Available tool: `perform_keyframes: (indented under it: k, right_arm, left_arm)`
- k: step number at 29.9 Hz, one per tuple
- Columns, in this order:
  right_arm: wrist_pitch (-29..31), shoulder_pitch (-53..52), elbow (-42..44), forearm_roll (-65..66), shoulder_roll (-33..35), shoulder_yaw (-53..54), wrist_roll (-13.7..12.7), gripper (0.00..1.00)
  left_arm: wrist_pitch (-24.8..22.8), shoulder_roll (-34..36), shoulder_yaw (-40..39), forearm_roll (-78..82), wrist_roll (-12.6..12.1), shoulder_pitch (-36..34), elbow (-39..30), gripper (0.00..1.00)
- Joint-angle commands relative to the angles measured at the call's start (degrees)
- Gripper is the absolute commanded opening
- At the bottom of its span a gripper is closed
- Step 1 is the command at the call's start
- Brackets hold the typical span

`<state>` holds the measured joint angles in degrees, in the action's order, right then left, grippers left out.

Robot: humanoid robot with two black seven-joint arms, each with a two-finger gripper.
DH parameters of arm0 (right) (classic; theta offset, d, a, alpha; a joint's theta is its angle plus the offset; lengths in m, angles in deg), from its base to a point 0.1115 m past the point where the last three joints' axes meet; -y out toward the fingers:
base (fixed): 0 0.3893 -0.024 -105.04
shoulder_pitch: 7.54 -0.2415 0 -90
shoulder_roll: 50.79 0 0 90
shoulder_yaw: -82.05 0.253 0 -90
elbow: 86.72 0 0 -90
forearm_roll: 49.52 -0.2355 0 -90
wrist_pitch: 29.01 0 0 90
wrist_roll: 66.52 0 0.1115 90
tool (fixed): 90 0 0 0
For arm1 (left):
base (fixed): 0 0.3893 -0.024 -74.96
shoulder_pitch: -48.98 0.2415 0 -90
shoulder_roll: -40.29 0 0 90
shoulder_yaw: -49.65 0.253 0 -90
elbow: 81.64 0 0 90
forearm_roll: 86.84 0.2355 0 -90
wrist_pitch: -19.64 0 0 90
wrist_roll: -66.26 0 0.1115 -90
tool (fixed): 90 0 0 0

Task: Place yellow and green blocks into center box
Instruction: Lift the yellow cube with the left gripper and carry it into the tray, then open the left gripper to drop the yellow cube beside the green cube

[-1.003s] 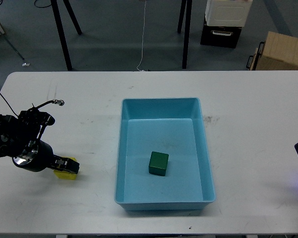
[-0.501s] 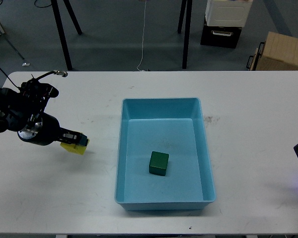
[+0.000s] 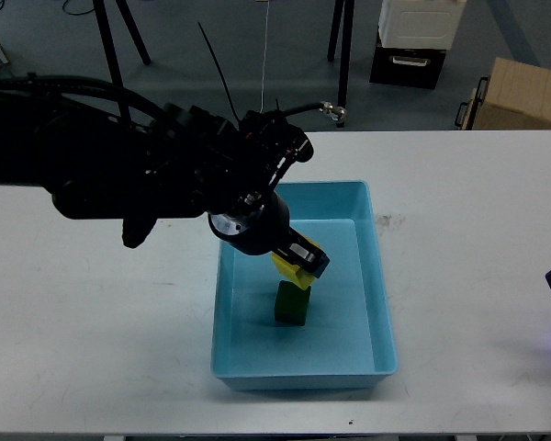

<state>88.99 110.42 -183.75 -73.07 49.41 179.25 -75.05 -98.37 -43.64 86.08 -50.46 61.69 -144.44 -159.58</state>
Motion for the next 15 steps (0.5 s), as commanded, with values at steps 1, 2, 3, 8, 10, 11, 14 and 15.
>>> perform_keyframes:
  k: [1,2,3,8,10,11,14,15]
  right_arm:
    - [0.0,0.1,0.0,0.0,0.0,-0.1,0.1,1.0]
    - [0.0,0.2,0.0,0.0,0.0,-0.1,0.1,1.0]
    - [0.0,0.2,0.0,0.0,0.0,-0.2,0.1,1.0]
    - [0.0,0.3,0.0,0.0,-0.2,-0.3,0.0,1.0]
    - [0.0,0.7,0.0,0.0,-0.2,-0.3,0.0,1.0]
    - [0.0,0.7,0.0,0.1,-0.2,-0.3,0.0,1.0]
    - [0.0,0.7,0.0,0.1,-0.3,-0.3,0.0,1.0]
    - [0.0,0.7,0.0,0.1,-0.3,-0.3,0.0,1.0]
  left_arm:
    - [0.0,-3.6,2.1,0.0,0.2,2.9,2.6,0.2]
    - [0.0,-4.1,2.4,0.0,0.2,3.6,3.4,0.25]
    - [0.0,-4.7,2.4,0.0,0.3,4.1,4.2,0.36]
    - [0.0,-5.3,2.3,0.0,3.1,6.0,6.8,0.67]
    - [0.0,-4.9,2.3,0.0,3.9,6.1,6.9,0.76]
    - [0.0,-4.8,2.3,0.0,4.0,6.1,6.9,0.79]
    - [0.0,-3.8,2.3,0.0,4.0,6.0,7.0,0.85]
    - [0.0,-3.5,2.3,0.0,4.0,6.0,7.0,0.87]
